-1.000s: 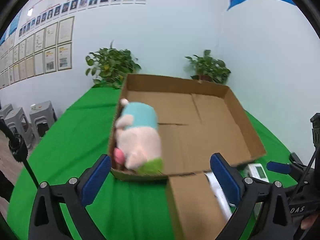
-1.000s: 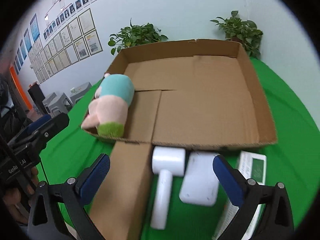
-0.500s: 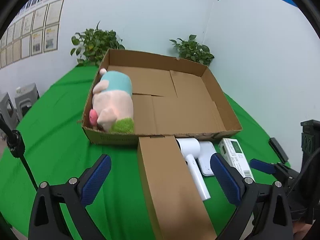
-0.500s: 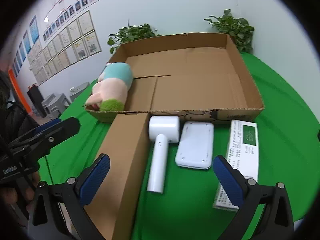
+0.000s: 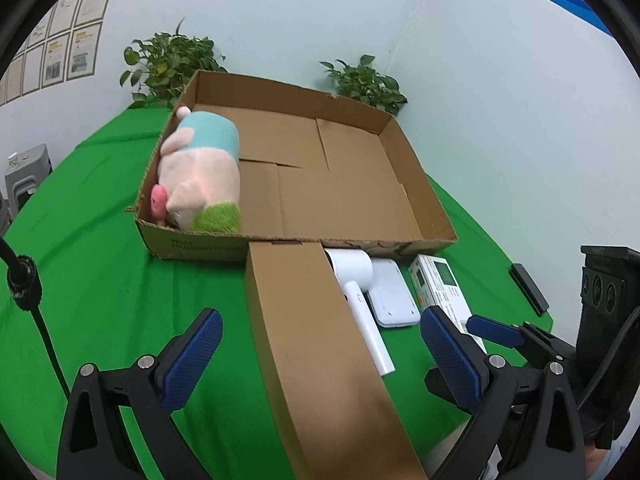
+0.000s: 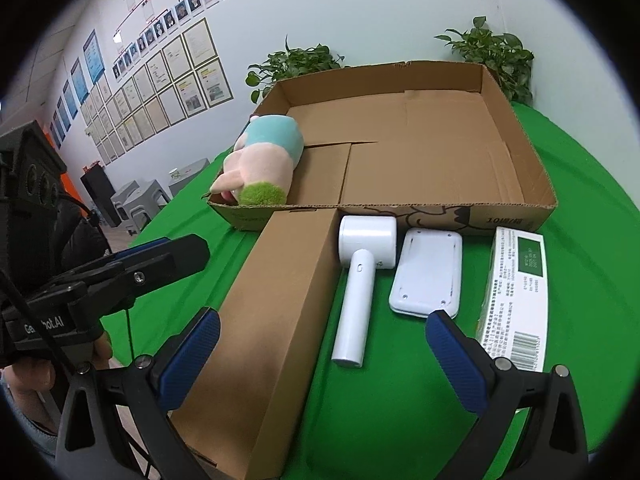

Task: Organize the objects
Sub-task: 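Move both tools toward the long narrow cardboard box, then grasp the long cardboard box with the left tool and lift it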

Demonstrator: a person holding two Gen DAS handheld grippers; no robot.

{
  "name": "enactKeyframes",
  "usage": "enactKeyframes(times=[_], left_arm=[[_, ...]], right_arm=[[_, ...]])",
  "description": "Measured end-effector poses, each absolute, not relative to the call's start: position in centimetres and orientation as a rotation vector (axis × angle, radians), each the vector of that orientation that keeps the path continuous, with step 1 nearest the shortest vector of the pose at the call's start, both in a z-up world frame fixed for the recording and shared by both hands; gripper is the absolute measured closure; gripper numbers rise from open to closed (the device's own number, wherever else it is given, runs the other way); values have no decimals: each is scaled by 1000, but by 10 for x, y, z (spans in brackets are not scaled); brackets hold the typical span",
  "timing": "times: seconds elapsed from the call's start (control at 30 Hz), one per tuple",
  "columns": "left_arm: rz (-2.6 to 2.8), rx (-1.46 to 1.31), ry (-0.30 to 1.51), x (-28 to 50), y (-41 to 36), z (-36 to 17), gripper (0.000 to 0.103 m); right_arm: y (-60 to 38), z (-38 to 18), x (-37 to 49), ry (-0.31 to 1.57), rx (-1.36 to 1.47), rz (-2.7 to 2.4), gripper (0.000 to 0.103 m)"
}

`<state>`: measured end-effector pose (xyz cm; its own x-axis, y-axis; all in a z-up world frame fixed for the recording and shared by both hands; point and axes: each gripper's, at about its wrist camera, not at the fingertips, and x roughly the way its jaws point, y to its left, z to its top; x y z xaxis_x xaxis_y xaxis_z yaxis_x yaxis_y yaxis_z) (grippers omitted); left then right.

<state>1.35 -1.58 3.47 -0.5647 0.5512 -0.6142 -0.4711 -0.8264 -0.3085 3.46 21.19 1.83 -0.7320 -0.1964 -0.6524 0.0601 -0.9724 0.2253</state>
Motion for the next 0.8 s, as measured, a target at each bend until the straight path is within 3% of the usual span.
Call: enactKeyframes(times=[0.3,0.47,0.8], left_arm=[[2241,-1053,-178,4,-16,10,3],[2104,-1170,-286,-11,-21,-23,4],[2007,-1232,-335,-12,-20,-53,21]], right_arm=[[206,1,41,-416,1115,-2526,1],[193,-12,40,-437,1169,-2412,1],[155,-33,33,-298,1292,-2366,1]])
